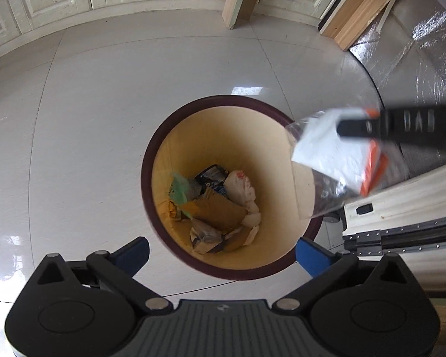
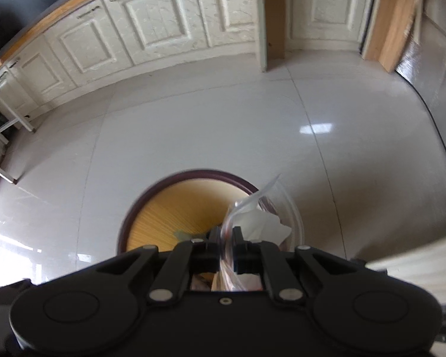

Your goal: Collect trash

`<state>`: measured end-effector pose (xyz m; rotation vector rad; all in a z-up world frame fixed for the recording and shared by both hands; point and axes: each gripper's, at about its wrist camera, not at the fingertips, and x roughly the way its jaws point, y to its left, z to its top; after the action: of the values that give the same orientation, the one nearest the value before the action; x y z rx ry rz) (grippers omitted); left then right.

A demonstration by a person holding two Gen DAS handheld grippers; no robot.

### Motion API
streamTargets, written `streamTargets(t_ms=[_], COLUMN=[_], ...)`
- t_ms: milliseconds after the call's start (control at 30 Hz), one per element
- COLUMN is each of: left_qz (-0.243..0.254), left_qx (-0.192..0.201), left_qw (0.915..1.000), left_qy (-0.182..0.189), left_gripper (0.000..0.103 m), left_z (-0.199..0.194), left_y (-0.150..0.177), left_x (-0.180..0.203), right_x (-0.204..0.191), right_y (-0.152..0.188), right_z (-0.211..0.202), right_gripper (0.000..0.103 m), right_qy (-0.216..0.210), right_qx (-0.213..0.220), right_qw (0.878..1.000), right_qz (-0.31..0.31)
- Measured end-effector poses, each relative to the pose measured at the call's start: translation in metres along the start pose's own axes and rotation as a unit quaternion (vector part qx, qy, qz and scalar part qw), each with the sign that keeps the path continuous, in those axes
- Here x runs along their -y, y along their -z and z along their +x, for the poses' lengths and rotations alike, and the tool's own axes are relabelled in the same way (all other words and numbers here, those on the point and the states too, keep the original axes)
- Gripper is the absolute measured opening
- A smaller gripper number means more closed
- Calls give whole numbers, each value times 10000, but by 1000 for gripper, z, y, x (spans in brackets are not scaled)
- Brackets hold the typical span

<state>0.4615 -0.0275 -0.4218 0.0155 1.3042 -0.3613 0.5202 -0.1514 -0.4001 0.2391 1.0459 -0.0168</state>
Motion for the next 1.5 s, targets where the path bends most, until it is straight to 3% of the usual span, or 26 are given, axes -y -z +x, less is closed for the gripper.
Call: streamTargets(t_ms=[67, 100, 167, 533, 733, 800, 833, 1200, 1333, 1500], left_qz=[15, 16, -2, -228, -311, -363, -386, -579, -584, -489], left_qx=[17, 28, 40, 118, 346, 436, 476, 961, 1135, 1426], left_qw=[10000, 10000, 10000, 9995, 9984, 9977, 9973, 9918, 9882, 9847], left_qy=[-6, 0, -22, -162, -313, -380, -409, -617, -842, -871], left_gripper=[103, 103, 103, 103, 103, 103, 103, 103, 103, 103], left_z=[-1, -2, -3, -14, -40, -52, -58, -143, -175, -218], left_y=[1, 3, 2, 7, 11, 12, 13, 32, 42, 55], left_x=[-1, -3, -3, 4, 3, 4, 4, 6, 13, 26], right_x=[-6, -9, -14, -5, -5, -9, -11, -42, -45, -52], right_y=[-7, -10, -16, 6, 16, 19, 19, 23, 26, 30], right_z=[-3, -6, -9, -9, -22, -30, -34, -116, -154, -207], right_gripper=[19, 38, 60, 59, 86, 99, 100, 103, 103, 103], right_qy=[-222, -394, -484, -63, 181, 213, 229, 215, 92, 131], right_qx=[164, 264, 396, 38, -79, -60, -42, 409, 494, 723], right_qw=[9996, 9988, 9979, 9996, 9994, 9993, 9992, 9980, 9980, 9963], right_qz=[-98, -140, -193, -255, -284, -305, -334, -422, -394, -442])
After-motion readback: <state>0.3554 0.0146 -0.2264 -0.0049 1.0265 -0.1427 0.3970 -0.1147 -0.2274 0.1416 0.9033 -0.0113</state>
